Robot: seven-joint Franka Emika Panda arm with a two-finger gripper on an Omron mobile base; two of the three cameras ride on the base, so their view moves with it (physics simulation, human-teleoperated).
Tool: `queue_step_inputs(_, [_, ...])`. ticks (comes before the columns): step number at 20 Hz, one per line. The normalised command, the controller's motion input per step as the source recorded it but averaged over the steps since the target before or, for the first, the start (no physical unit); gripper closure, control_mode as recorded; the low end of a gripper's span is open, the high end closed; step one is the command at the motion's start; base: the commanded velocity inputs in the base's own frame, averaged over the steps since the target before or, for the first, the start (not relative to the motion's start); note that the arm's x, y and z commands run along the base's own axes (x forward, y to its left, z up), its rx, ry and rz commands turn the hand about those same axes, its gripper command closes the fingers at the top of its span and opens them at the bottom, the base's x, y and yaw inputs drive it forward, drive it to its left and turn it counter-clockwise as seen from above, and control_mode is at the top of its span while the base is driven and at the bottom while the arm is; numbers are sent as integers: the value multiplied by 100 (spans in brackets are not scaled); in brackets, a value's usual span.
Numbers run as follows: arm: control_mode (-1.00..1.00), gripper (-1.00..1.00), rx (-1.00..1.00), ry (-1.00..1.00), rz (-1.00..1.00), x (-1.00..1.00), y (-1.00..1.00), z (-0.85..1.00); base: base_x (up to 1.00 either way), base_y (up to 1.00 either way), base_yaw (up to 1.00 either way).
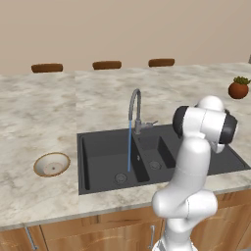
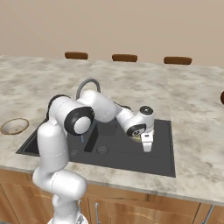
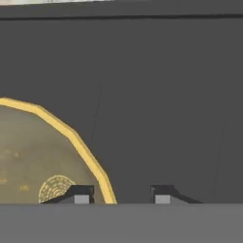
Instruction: Rinse each bowl for a few seconds and place them down in the sink or on the counter.
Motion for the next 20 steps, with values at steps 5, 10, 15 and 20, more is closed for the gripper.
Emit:
queue_step_inputs(5, [-100,-100,0,-1,0,0,0,39,0,0,0])
queue_step_inputs(10, [-100,-100,-2,-3,0,-3,3,64,0,0,0])
queue_step_inputs(15, [-100,-100,-5,-13,0,-36,1,99,0,0,0])
queue_step_inputs(20, [-100,-100,-1,-9,1,-56,0,100,0,0,0])
